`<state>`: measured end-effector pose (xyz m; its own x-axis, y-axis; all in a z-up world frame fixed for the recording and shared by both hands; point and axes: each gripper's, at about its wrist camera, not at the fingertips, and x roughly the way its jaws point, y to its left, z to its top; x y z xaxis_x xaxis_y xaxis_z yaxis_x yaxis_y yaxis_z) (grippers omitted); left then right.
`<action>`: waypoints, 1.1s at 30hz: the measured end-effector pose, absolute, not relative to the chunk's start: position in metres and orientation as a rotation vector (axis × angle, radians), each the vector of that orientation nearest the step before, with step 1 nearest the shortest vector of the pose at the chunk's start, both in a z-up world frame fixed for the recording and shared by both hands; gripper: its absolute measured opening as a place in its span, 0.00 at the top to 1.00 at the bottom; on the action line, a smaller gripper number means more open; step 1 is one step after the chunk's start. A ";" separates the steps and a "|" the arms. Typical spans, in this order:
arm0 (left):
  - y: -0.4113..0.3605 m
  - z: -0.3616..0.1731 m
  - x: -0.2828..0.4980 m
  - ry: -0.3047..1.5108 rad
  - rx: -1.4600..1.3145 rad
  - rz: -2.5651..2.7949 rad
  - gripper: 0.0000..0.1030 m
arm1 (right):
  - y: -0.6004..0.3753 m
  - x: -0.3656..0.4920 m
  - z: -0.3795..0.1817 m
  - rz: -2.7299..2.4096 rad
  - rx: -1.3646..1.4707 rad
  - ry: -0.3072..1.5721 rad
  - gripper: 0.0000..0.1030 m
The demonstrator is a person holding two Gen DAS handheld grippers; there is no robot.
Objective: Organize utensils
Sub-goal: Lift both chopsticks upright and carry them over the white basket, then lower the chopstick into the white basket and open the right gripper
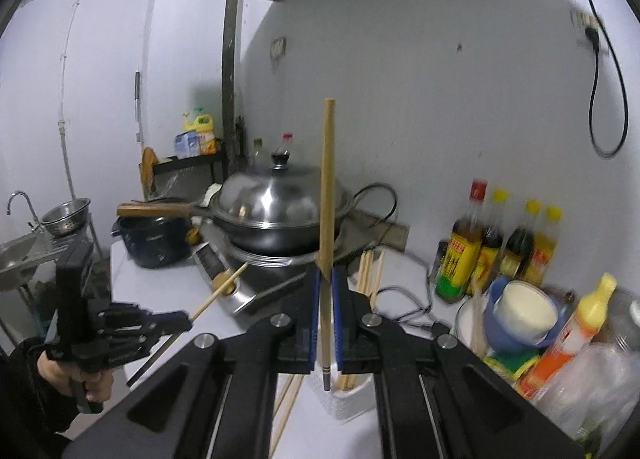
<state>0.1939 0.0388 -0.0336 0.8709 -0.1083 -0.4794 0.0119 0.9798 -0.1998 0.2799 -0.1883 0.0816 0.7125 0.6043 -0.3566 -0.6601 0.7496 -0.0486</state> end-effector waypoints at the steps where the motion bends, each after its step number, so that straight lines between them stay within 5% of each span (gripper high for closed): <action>1: 0.040 -0.033 0.193 0.506 -0.195 -0.064 0.94 | -0.186 0.283 0.085 0.697 -0.184 0.324 0.95; 20: 0.063 -0.045 0.197 0.499 -0.247 -0.058 0.94 | -0.119 0.364 -0.027 0.635 -0.341 0.585 0.95; 33: 0.066 -0.042 0.215 0.493 -0.257 -0.046 0.94 | -0.115 0.419 -0.048 0.561 -0.264 0.646 0.94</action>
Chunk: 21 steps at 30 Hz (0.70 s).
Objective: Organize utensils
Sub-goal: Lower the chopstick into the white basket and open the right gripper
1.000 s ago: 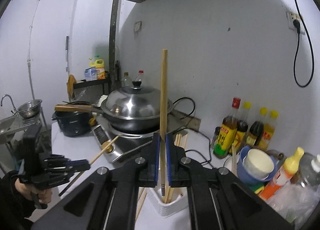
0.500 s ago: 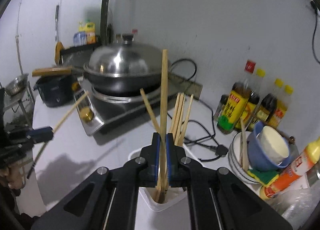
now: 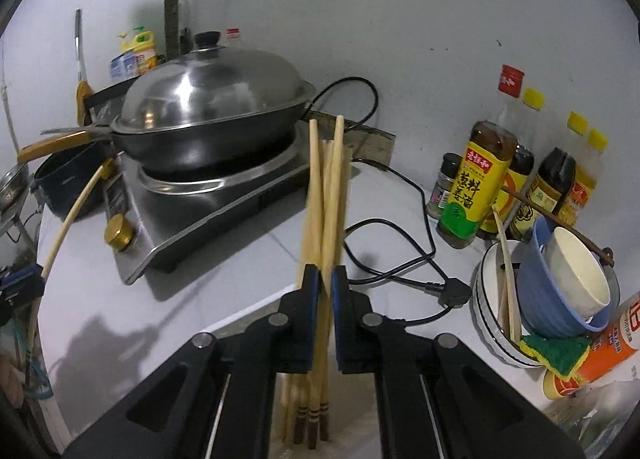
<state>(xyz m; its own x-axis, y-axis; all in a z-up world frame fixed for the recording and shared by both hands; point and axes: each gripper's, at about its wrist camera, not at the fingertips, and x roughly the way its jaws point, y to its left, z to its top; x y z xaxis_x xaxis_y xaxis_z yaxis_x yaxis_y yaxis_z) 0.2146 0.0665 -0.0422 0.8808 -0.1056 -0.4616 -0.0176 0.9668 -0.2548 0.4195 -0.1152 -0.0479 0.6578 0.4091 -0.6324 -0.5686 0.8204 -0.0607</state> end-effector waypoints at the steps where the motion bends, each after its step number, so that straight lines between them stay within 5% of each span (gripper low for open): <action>1: 0.065 -0.041 0.216 0.491 -0.255 -0.048 0.94 | -0.116 0.421 -0.047 0.563 -0.262 0.646 0.94; 4: 0.058 -0.037 0.222 0.484 -0.252 -0.056 0.94 | -0.123 0.418 -0.044 0.579 -0.255 0.642 0.91; 7: 0.048 -0.030 0.230 0.476 -0.250 -0.072 0.94 | -0.132 0.412 -0.039 0.602 -0.233 0.627 0.71; 21: -0.001 -0.005 0.272 0.453 -0.260 -0.086 0.94 | -0.184 0.394 -0.038 0.636 -0.154 0.604 0.71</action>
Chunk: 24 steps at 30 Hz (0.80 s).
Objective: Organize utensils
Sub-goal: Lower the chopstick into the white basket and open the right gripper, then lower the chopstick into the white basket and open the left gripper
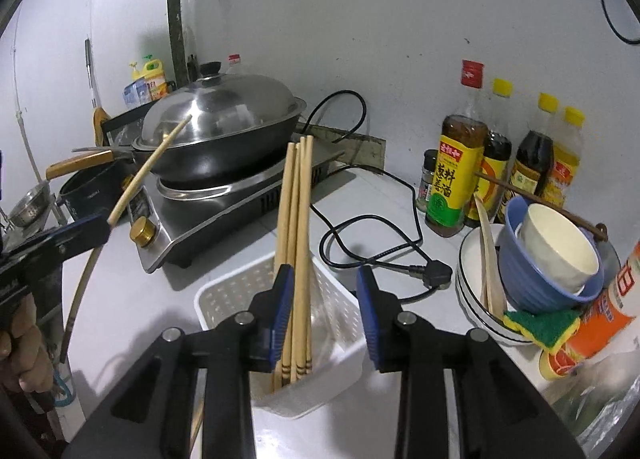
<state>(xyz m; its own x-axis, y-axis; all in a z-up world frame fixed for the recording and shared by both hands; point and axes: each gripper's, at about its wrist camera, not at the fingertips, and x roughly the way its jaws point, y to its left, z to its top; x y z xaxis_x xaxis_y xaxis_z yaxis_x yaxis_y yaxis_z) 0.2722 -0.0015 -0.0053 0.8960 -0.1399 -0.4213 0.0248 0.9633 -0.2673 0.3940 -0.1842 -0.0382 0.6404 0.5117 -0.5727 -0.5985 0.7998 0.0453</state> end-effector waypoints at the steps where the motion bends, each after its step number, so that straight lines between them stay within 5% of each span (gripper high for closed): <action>1: -0.004 -0.004 0.275 0.452 -0.264 -0.086 0.94 | -0.188 0.393 -0.039 0.639 -0.146 0.601 0.71; 24: -0.044 -0.004 0.377 0.344 -0.491 0.019 0.94 | -0.251 0.386 -0.042 0.680 -0.007 0.554 0.59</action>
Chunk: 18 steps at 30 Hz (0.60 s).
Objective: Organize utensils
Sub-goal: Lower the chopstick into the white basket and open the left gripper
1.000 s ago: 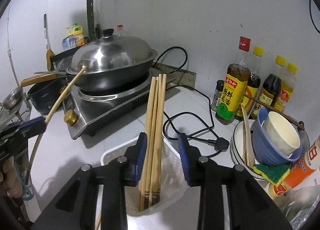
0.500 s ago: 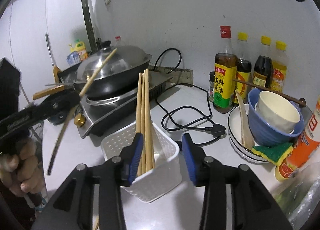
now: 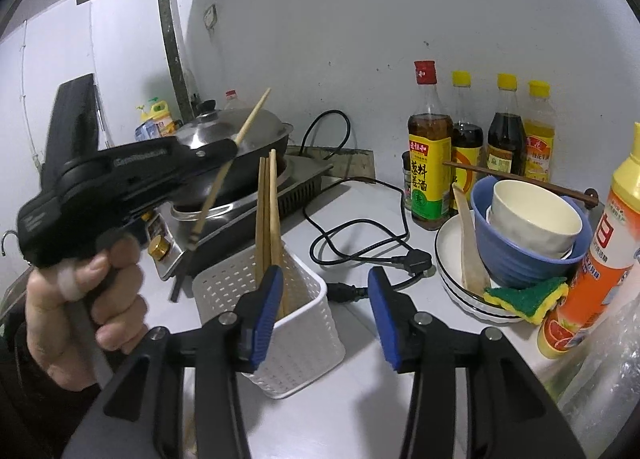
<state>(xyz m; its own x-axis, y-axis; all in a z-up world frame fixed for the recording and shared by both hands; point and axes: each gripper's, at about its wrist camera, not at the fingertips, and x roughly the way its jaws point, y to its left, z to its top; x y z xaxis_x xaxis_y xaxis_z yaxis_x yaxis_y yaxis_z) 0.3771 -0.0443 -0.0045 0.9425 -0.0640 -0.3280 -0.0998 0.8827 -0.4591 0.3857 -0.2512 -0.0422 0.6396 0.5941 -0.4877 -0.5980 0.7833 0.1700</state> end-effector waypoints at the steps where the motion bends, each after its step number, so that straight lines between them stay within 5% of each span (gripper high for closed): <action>1: -0.045 -0.010 0.381 0.353 -0.502 0.017 0.94 | -0.253 0.386 -0.042 0.675 -0.004 0.552 0.59; 18: -0.044 -0.043 0.376 0.453 -0.532 0.010 0.94 | -0.254 0.385 -0.039 0.636 -0.007 0.549 0.59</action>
<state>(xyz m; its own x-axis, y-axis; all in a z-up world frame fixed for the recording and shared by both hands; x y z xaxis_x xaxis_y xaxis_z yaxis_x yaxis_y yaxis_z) 0.3763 -0.0439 -0.0426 0.9015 -0.1070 -0.4194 -0.1246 0.8639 -0.4880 0.3846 -0.2542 -0.0386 0.6675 0.5619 -0.4886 -0.5656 0.8094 0.1579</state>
